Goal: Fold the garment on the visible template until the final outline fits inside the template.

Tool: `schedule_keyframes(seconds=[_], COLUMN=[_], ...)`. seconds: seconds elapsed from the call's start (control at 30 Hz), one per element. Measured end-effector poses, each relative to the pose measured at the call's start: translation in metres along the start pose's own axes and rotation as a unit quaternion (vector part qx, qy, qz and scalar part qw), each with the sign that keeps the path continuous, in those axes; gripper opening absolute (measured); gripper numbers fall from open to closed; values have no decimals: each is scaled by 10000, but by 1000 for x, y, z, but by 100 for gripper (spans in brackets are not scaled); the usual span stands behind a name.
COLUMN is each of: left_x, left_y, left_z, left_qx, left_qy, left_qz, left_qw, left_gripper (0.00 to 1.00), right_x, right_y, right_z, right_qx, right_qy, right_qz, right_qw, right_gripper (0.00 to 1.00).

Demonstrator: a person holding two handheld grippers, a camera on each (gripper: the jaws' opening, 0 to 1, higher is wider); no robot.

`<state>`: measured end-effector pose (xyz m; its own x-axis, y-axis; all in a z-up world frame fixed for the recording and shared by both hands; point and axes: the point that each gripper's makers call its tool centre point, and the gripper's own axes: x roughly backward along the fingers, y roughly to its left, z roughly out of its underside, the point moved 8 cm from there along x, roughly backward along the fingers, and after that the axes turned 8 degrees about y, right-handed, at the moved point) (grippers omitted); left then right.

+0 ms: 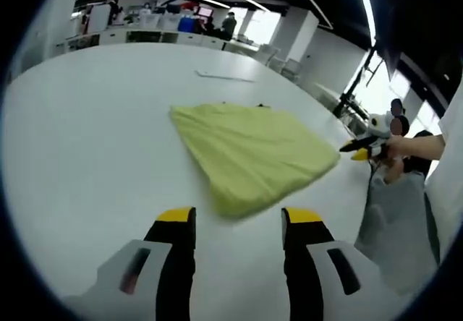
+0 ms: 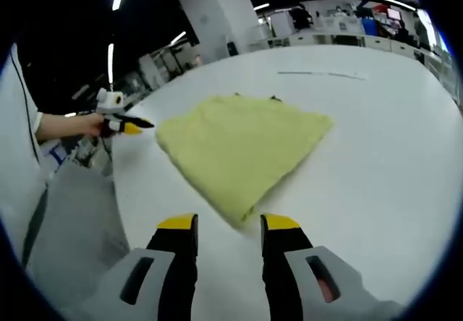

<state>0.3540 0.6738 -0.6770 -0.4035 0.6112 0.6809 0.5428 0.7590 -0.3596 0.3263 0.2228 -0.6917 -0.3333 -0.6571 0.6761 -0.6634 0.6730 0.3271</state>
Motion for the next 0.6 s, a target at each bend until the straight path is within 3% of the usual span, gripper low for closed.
schedule_keyframes(seconds=[0.13, 0.43, 0.6], left_x=[-4, -17, -20], left_y=[5, 7, 5], left_z=[-1, -5, -6], left_qx=[-13, 32, -62], left_qy=[42, 109, 181], left_qz=[53, 510, 635], left_qw=[10000, 9986, 9978], left_gripper=[42, 40, 37], right_x=[-5, -19, -23], right_y=[-2, -2, -3], right_z=[-3, -2, -2], right_qx=[-57, 34, 28], right_qy=[-69, 111, 116], right_qz=[-45, -147, -142], right_qw=[10000, 9998, 9998], right_gripper=[31, 24, 15])
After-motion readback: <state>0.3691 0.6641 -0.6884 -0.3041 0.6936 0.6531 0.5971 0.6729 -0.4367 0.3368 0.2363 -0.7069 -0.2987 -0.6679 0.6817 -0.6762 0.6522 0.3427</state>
